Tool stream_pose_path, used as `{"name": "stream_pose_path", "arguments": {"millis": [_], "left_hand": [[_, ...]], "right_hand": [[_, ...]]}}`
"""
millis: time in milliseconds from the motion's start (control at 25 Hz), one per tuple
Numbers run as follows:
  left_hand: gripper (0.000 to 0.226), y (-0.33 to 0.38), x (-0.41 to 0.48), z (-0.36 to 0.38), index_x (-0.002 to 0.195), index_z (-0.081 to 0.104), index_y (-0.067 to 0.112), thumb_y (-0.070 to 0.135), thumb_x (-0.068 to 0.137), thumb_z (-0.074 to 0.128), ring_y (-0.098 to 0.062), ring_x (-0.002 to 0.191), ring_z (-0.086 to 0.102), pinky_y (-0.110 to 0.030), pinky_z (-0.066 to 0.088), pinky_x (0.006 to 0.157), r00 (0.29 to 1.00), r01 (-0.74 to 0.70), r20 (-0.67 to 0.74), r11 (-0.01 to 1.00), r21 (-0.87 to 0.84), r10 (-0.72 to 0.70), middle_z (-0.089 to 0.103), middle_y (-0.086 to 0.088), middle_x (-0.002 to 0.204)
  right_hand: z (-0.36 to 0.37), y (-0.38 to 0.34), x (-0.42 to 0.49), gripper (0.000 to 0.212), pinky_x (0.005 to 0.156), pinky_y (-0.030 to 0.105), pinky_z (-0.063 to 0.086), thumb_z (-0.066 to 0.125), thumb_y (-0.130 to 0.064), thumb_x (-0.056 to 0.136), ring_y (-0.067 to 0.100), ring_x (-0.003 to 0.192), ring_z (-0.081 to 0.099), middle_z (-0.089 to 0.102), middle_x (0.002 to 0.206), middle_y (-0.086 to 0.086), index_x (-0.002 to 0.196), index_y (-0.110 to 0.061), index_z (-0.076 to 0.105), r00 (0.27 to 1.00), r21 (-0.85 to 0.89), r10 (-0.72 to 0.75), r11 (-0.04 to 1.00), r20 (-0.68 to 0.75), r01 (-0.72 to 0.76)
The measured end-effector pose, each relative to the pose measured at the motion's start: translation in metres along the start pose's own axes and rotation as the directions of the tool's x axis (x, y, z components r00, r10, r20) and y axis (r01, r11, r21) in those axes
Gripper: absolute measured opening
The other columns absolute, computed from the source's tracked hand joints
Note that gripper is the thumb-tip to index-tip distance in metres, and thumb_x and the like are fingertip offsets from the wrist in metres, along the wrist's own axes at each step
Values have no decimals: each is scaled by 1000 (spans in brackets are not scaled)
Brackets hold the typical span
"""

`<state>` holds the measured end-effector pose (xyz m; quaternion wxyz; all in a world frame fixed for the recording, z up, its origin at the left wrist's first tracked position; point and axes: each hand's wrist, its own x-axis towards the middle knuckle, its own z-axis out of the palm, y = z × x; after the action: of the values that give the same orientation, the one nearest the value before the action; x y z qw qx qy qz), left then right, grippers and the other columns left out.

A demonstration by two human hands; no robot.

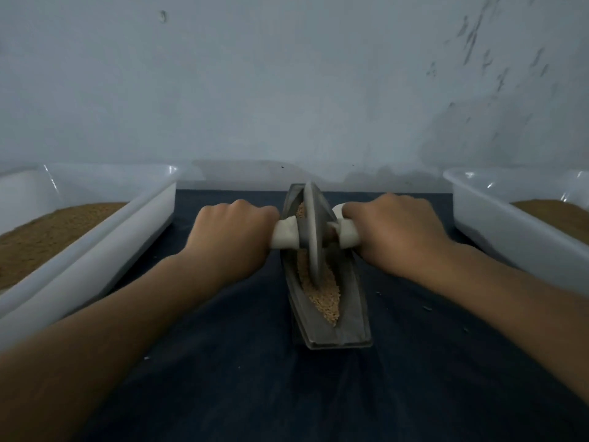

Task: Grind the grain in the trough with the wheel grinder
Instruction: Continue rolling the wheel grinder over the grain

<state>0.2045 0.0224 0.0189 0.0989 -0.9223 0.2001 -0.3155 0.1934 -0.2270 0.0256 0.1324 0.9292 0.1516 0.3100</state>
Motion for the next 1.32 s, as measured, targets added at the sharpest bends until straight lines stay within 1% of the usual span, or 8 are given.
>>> {"name": "stream_pose_path", "arguments": {"millis": [120, 240, 400, 640, 800, 920, 1120, 1320], "left_hand": [[36, -5, -12, 1, 71, 44, 27, 28, 59, 78, -15, 44, 21, -20, 4, 49, 996, -21, -87, 999, 51, 25, 28, 10, 54], [18, 5, 19, 7, 82, 52, 24, 25, 79, 69, -24, 55, 46, -28, 26, 48, 998, 69, 6, 995, 69, -70, 47, 0, 66], [19, 4, 57, 0, 110, 64, 26, 28, 92, 59, -30, 89, 63, -36, 41, 66, 970, 105, 217, 994, 23, -107, 63, -5, 99], [13, -18, -6, -9, 72, 49, 44, 51, 63, 55, -8, 51, 39, -27, 33, 50, 981, 11, 195, 993, -116, 12, 43, 15, 61], [19, -1, 44, 4, 105, 65, 29, 31, 87, 59, -24, 77, 60, -35, 41, 61, 951, 140, 278, 990, 4, -136, 62, -1, 94], [23, -4, 54, 0, 109, 66, 27, 28, 87, 60, -25, 82, 60, -36, 43, 65, 918, 152, 373, 988, -23, -133, 60, -1, 94], [20, -6, 2, -12, 61, 56, 35, 40, 46, 70, -5, 45, 1, -14, 5, 47, 987, -139, -71, 988, 63, 144, 16, 13, 53], [11, 5, 45, 6, 99, 64, 28, 30, 88, 61, -25, 73, 61, -32, 37, 57, 986, 111, 120, 991, 73, -119, 60, -1, 84]], "right_hand": [[1, 6, -17, 33, 48, 16, 7, 68, -38, 56, 4, 43, 11, 14, 54, -15, 71, -36, 38, 992, 11, -32, 999, -121, 33], [16, -2, 17, 17, 50, 26, 27, 70, -33, 80, 26, 60, 58, 54, 67, -4, 87, -29, 55, 993, 26, 115, 993, -7, -115], [18, -3, 42, 9, 61, 33, 40, 63, -29, 92, 30, 85, 63, 65, 92, 4, 99, -28, 59, 965, 104, 178, 974, 190, -200], [1, 14, -21, 26, 49, 17, 8, 56, -41, 63, 4, 43, 12, 19, 51, -15, 74, -40, 32, 989, 24, -19, 999, -146, 22], [10, -7, 30, 10, 56, 29, 35, 66, -31, 87, 27, 74, 61, 64, 83, 0, 89, -30, 57, 975, 90, 189, 976, 120, -201], [7, -4, 41, 9, 62, 32, 39, 66, -29, 87, 26, 80, 60, 66, 95, 2, 95, -30, 62, 952, 90, 189, 972, 240, -215], [-6, 6, -27, 35, 40, 16, -4, 63, -52, 37, -2, 41, 3, 12, 52, -20, 65, -40, 45, 994, -27, 40, 999, -105, -44], [13, -9, 32, 11, 60, 32, 35, 67, -30, 89, 25, 78, 60, 60, 85, -2, 98, -32, 60, 969, 110, 205, 969, 135, -220]]}}
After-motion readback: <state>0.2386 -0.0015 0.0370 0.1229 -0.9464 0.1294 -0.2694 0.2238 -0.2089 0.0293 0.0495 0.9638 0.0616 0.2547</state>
